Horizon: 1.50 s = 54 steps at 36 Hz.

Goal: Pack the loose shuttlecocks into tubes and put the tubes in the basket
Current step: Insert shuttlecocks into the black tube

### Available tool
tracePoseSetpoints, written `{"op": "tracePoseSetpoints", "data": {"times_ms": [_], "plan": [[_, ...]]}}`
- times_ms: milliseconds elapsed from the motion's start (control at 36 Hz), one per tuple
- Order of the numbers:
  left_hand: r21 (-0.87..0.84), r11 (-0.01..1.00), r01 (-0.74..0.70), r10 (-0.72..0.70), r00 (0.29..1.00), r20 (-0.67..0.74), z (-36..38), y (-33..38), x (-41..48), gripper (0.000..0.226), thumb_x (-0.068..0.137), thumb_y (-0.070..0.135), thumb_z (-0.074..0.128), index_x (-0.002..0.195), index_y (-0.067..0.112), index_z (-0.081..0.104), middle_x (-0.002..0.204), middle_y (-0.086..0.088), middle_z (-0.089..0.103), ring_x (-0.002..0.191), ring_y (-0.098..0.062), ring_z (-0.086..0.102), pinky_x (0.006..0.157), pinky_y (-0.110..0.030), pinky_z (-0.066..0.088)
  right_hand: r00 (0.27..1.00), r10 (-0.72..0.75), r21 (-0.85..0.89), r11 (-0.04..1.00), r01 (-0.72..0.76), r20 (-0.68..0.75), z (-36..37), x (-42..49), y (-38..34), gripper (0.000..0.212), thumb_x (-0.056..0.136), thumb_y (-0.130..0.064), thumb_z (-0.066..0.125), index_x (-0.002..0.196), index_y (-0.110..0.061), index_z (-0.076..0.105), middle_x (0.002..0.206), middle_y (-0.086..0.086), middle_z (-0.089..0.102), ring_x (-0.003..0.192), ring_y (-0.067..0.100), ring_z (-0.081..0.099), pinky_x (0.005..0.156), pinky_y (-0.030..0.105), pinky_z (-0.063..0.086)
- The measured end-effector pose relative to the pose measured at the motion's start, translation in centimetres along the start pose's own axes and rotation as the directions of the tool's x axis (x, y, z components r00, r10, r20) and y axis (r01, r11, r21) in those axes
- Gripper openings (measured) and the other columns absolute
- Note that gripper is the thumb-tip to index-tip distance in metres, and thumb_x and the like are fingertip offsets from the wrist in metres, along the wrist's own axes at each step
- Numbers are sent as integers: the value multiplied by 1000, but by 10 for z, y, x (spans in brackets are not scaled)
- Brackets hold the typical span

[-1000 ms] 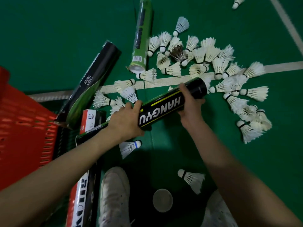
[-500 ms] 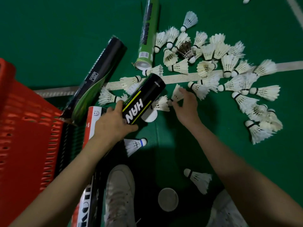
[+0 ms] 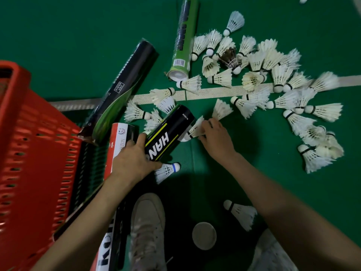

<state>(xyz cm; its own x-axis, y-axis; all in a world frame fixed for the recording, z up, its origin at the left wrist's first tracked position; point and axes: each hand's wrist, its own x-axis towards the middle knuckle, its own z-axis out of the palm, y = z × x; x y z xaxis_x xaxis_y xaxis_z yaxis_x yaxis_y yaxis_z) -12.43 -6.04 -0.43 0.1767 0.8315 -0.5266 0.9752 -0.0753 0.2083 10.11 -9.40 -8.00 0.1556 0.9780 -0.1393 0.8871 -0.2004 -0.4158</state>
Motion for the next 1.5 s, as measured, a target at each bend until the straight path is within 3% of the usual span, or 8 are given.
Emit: {"op": "tracePoseSetpoints", "data": {"times_ms": [306,444,750,917,1167,1306,1417,1500], "plan": [[118,990,-75,68,995,67,5,5,-5,90,68,48,74,141,28,24,120,-10,47,111,-32,51,81,-39,46,907,399,719,668,-189,-132,-44,-25,14,42,96,-3,47,135,-13,35,124,3,51,107,15,54,90,22,45],[79,982,-174,170,984,52,8,13,-5,94,65,46,77,142,29,26,114,-8,49,110,-31,51,82,-40,49,924,376,773,607,-186,-73,-59,-27,21,37,97,-5,43,129,-23,42,125,-1,51,111,16,54,96,29,47],[105,952,-288,292,956,-22,15,35,-4,93,66,54,74,142,33,24,111,-4,50,108,-27,51,76,-34,43,966,230,797,560,-227,114,-68,-43,6,40,102,-33,36,141,-30,38,120,-26,46,99,-25,42,78,-10,24],[88,962,-259,264,963,-54,21,35,-3,93,66,56,73,142,32,25,109,-4,51,108,-28,52,77,-35,45,923,376,844,465,-267,84,-63,-34,13,34,101,-43,31,129,-33,45,129,-3,55,121,12,49,110,35,33],[65,975,-213,215,976,-26,17,34,-5,90,67,58,71,140,28,27,110,-6,52,106,-30,53,80,-38,48,922,381,318,867,-384,75,-41,24,64,67,91,-14,55,149,-19,21,153,11,21,139,35,16,114,48,23],[80,979,-187,188,982,-12,14,33,-1,94,67,56,73,142,25,26,114,-10,51,107,-33,53,81,-39,48,924,380,67,922,-382,45,-41,23,56,56,88,-12,59,138,-7,36,130,18,52,122,36,44,99,43,38],[83,977,-196,197,980,-10,19,33,-4,92,67,56,72,141,25,28,109,-10,51,106,-33,53,81,-40,48,901,427,348,858,-377,-75,-41,1,49,32,90,-12,57,121,-11,51,117,9,60,101,24,58,86,33,46],[88,974,-211,212,977,0,22,34,-8,91,66,53,73,141,28,27,111,-8,51,109,-32,52,80,-39,46,781,609,746,582,-323,-137,-57,-12,42,31,92,-14,57,122,-12,50,113,4,58,93,13,55,76,17,46]]}}
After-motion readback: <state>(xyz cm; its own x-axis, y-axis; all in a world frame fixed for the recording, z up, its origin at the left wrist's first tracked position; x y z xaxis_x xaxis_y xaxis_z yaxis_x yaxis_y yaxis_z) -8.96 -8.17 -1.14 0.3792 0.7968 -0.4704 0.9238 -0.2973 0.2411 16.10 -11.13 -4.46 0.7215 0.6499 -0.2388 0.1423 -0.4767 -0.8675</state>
